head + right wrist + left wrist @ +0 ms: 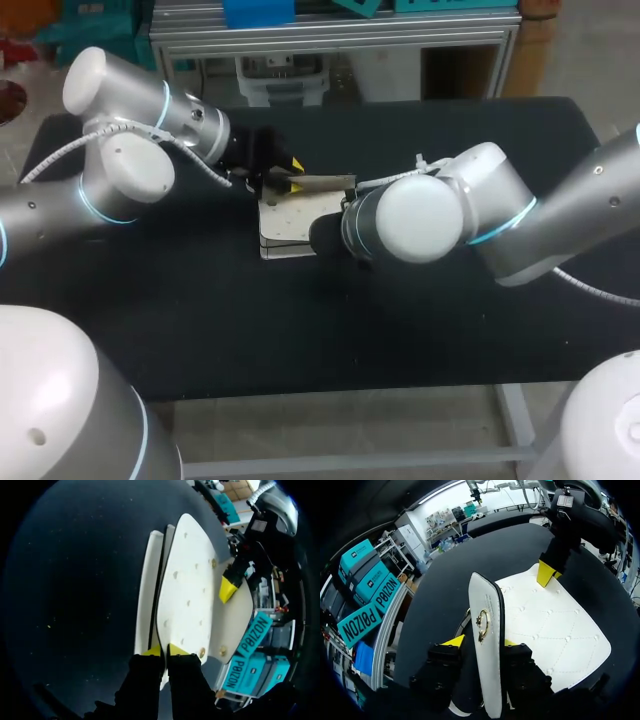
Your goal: Pick up the bag, open it, inspect its contents, close it, and place it on the opposite side
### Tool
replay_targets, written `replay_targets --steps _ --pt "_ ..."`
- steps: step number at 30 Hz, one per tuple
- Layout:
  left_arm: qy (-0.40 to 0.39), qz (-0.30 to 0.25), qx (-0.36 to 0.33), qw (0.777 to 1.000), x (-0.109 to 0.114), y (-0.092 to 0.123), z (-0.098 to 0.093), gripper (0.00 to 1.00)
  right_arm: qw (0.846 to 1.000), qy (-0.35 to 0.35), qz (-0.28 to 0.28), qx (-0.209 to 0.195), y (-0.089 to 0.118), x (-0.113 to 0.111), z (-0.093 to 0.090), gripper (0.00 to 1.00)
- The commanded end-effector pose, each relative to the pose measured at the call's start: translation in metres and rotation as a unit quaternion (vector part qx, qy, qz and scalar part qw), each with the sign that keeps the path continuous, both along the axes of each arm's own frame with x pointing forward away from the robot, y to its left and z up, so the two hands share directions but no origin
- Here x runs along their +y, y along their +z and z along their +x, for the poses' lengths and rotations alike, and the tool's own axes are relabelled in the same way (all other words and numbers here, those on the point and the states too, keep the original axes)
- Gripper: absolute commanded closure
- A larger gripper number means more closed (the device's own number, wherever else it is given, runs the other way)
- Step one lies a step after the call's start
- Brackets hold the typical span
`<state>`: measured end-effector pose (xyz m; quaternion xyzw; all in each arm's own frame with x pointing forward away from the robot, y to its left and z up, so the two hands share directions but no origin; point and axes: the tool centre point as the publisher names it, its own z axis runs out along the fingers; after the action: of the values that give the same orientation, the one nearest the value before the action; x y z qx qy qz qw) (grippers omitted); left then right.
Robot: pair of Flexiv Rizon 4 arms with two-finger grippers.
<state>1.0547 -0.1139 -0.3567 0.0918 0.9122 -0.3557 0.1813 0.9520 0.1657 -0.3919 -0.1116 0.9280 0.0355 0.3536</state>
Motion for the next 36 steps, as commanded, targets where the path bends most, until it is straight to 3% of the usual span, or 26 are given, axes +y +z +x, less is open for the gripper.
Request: replay_targets --steps 1,14,15,16,28,33,34,35,36 --pt "0.001 -0.002 -0.005 1.000 -0.001 -0.003 0.004 1.00 1.000 0.001 0.001 -0.002 -0.005 -0.001 -0.001 1.00" --pt "0.008 -0.014 0.013 1.000 0.006 0.004 0.004 1.00 1.000 0.003 0.008 0.001 -0.003 0.000 0.000 1.00" --pt "0.012 -0.017 0.014 1.000 0.006 0.006 0.004 1.00 1.000 0.007 0.011 0.003 -0.001 0.001 0.000 0.64" --pt "0.016 -0.022 0.016 0.999 0.006 0.008 0.003 1.00 1.000 0.005 0.010 0.003 0.000 0.001 -0.001 0.00" --pt "0.091 -0.036 0.019 0.995 0.004 0.042 0.002 1.00 0.999 0.034 0.031 0.006 0.047 0.004 -0.021 0.00" --pt "0.100 -0.034 0.018 0.994 0.003 0.058 -0.005 1.00 0.999 0.039 0.032 -0.013 0.070 0.003 -0.033 0.00" --pt "0.103 -0.035 0.018 0.994 0.003 0.062 -0.006 1.00 0.999 0.035 0.032 -0.018 0.074 0.002 -0.034 0.15" --pt "0.104 -0.035 0.018 0.994 0.003 0.065 -0.008 1.00 0.999 0.032 0.031 -0.022 0.079 0.001 -0.034 0.51" --pt "0.104 -0.037 0.021 0.994 0.003 0.070 -0.010 1.00 0.999 0.032 0.031 -0.027 0.083 -0.001 -0.034 0.77"
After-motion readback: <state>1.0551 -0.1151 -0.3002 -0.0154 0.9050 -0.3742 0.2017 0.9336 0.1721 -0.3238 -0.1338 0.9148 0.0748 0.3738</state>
